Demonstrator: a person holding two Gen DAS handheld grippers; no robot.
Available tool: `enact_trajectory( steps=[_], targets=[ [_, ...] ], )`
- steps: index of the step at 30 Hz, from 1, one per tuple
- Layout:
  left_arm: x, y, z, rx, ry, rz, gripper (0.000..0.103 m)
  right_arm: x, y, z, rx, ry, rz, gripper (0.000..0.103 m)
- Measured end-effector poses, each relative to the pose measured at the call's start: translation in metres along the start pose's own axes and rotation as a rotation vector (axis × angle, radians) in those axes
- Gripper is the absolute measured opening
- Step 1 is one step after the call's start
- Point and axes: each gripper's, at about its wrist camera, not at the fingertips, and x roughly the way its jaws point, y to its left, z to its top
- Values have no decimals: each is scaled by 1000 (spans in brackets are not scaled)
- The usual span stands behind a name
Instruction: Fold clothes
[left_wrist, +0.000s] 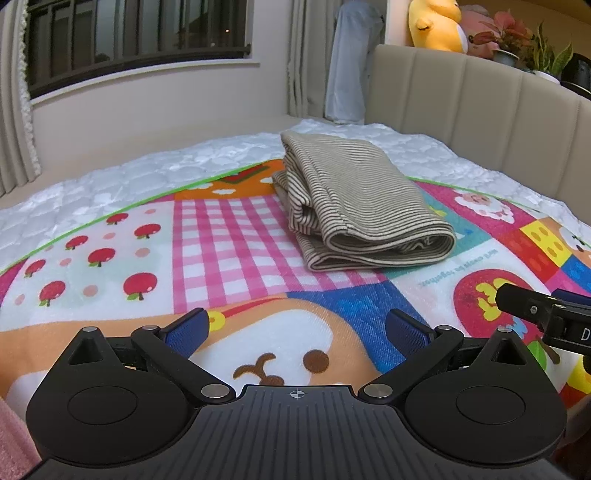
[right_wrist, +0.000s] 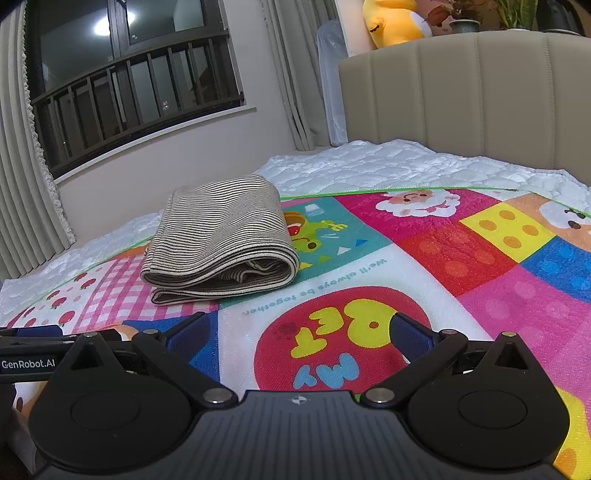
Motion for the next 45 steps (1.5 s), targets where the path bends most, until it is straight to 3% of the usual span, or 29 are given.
enact_trajectory(
  steps=[45],
  targets=[
    [0, -1, -1, 5, 16, -1, 103, 0, 2, 0, -3, 2, -6, 103]
  ],
)
